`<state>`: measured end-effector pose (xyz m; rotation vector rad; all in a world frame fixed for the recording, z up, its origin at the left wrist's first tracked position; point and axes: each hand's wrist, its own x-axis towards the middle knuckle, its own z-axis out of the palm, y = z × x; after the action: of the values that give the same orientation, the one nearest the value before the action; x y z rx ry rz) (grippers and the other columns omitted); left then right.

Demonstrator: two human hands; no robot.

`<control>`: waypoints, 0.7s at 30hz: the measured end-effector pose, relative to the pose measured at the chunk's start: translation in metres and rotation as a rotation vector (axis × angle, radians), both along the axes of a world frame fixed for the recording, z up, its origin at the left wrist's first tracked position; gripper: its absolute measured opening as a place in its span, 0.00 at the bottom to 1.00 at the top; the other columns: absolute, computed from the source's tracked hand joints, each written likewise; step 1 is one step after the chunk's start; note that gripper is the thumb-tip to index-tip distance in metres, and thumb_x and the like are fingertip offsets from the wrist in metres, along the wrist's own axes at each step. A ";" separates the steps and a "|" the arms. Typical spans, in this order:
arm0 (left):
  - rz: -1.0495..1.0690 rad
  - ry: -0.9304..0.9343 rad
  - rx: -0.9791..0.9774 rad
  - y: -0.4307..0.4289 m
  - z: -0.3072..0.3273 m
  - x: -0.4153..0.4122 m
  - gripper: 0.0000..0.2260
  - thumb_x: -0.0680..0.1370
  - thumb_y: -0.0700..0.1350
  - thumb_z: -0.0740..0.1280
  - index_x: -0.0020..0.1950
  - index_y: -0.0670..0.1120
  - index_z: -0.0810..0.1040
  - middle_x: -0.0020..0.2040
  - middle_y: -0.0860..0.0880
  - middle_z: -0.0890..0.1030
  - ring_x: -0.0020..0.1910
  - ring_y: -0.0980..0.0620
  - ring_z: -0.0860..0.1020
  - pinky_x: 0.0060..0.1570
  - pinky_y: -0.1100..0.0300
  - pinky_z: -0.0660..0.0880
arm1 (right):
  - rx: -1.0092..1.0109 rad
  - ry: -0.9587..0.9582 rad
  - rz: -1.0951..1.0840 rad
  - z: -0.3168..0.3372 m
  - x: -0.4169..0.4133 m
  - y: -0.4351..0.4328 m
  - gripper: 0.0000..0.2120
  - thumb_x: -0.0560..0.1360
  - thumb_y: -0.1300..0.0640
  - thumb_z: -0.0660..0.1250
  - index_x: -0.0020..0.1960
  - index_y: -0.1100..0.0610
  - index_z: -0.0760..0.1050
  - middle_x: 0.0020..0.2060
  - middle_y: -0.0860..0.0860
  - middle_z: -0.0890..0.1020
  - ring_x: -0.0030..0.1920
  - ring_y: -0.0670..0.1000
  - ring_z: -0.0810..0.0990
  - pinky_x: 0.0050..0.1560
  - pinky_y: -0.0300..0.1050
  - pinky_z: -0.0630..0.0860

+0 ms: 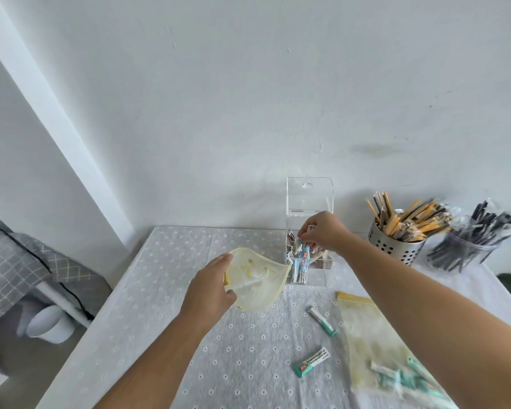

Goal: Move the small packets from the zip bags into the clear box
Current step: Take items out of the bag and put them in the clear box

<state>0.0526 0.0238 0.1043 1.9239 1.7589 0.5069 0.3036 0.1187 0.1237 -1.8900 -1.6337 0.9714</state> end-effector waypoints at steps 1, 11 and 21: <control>0.000 -0.006 -0.003 0.000 0.000 0.000 0.33 0.72 0.36 0.68 0.74 0.48 0.62 0.74 0.55 0.65 0.58 0.47 0.77 0.63 0.57 0.73 | -0.008 -0.012 0.002 -0.003 -0.001 0.003 0.03 0.70 0.64 0.73 0.42 0.63 0.82 0.31 0.55 0.81 0.31 0.51 0.79 0.28 0.38 0.78; 0.009 -0.038 -0.009 0.007 0.003 0.002 0.33 0.71 0.35 0.68 0.74 0.50 0.63 0.74 0.57 0.64 0.62 0.45 0.75 0.64 0.55 0.72 | -0.094 -0.146 0.000 -0.020 -0.006 0.032 0.07 0.71 0.62 0.72 0.47 0.63 0.82 0.30 0.52 0.79 0.31 0.49 0.79 0.19 0.33 0.73; 0.020 -0.051 -0.022 0.018 0.000 0.005 0.32 0.71 0.36 0.68 0.74 0.50 0.64 0.73 0.57 0.65 0.61 0.44 0.75 0.64 0.55 0.72 | -0.080 -0.394 0.142 -0.038 -0.006 0.039 0.09 0.71 0.60 0.72 0.50 0.59 0.83 0.48 0.55 0.85 0.50 0.53 0.83 0.44 0.43 0.78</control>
<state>0.0577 0.0416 0.1043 1.8644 1.7457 0.5369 0.2975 0.1574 0.0853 -2.1471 -2.0001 0.7598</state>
